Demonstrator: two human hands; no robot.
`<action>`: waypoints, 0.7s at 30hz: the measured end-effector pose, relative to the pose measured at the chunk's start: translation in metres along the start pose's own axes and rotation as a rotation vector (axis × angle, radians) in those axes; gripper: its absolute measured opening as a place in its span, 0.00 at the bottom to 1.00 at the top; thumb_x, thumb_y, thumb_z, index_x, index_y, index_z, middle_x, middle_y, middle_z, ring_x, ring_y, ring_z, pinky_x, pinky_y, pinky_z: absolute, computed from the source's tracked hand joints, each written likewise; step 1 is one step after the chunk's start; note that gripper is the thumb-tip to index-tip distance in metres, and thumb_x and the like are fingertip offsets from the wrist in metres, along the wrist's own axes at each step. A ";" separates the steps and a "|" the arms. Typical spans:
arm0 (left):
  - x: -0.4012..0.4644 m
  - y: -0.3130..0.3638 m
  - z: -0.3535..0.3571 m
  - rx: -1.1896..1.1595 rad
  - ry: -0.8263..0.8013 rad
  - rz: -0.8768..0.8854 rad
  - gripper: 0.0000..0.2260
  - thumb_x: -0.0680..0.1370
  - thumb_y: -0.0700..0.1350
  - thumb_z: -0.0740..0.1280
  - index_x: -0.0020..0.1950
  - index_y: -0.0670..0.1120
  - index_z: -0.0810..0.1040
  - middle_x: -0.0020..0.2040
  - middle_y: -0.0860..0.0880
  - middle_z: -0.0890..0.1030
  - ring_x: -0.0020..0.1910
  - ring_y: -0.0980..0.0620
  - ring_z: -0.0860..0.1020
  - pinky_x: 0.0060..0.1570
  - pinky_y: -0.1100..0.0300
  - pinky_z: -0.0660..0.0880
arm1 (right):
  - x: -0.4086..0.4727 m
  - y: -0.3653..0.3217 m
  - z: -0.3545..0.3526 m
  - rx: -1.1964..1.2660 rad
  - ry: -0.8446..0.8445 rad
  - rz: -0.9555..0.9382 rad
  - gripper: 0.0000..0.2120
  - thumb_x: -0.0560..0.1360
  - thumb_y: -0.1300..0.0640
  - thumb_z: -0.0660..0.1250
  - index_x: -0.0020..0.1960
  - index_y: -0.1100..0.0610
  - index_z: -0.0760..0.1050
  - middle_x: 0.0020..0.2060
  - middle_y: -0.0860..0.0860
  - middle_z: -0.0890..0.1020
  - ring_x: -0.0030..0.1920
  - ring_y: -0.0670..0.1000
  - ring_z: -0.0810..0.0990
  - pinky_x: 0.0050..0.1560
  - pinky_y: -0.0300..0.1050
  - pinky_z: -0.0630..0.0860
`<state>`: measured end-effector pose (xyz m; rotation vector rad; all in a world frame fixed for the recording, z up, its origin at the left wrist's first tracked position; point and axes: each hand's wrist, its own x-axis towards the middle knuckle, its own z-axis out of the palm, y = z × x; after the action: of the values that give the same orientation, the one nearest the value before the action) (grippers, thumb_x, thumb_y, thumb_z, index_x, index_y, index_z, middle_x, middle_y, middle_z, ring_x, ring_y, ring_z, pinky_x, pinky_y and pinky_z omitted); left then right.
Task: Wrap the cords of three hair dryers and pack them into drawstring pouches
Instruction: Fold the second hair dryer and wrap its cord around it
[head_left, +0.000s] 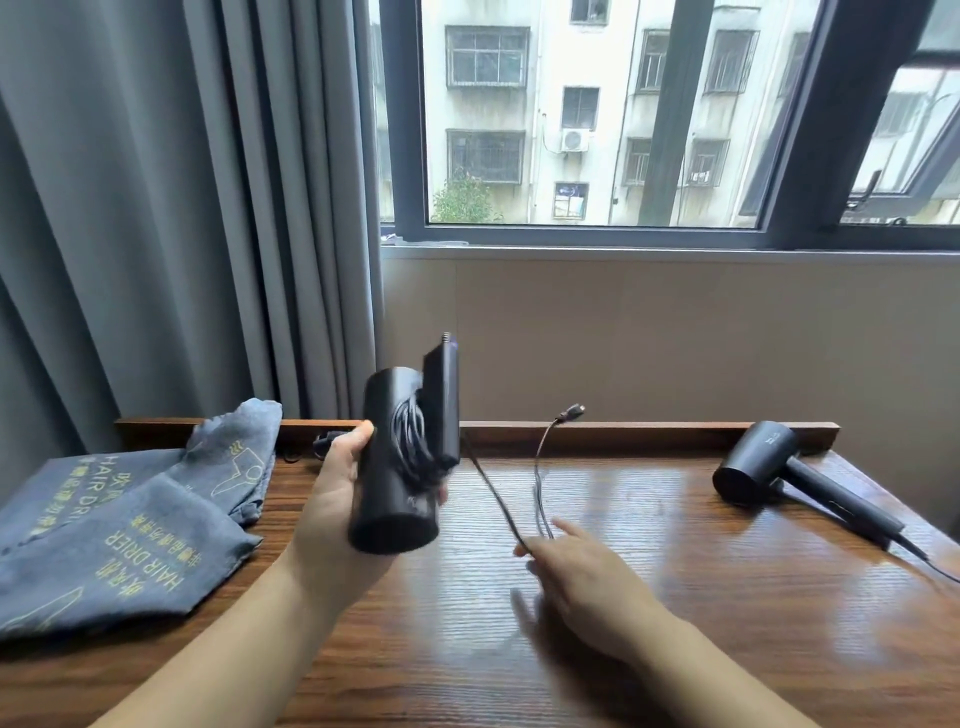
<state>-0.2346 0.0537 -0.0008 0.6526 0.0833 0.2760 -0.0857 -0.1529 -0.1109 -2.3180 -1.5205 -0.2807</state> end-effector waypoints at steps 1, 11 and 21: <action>0.002 -0.001 0.002 0.019 0.065 0.069 0.21 0.81 0.53 0.62 0.69 0.41 0.74 0.62 0.41 0.80 0.56 0.44 0.81 0.58 0.48 0.75 | -0.004 -0.010 0.001 -0.019 0.024 -0.025 0.11 0.81 0.49 0.55 0.58 0.49 0.73 0.44 0.46 0.83 0.46 0.50 0.79 0.54 0.42 0.74; 0.015 -0.015 -0.033 1.010 0.498 0.385 0.18 0.78 0.51 0.71 0.65 0.53 0.69 0.56 0.51 0.80 0.56 0.49 0.80 0.57 0.48 0.78 | -0.009 -0.068 -0.028 -0.117 0.113 -0.099 0.07 0.82 0.50 0.57 0.50 0.48 0.73 0.35 0.45 0.77 0.31 0.52 0.76 0.28 0.49 0.74; -0.011 -0.012 -0.047 1.691 -0.056 0.196 0.20 0.72 0.57 0.69 0.62 0.62 0.68 0.53 0.61 0.80 0.53 0.61 0.78 0.56 0.55 0.76 | 0.020 -0.040 -0.110 -0.246 0.248 -0.171 0.16 0.76 0.40 0.58 0.40 0.47 0.78 0.34 0.43 0.78 0.31 0.47 0.78 0.26 0.41 0.73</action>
<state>-0.2500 0.0688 -0.0457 2.3555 0.1978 0.3383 -0.1113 -0.1651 0.0041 -2.2272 -1.6342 -0.8102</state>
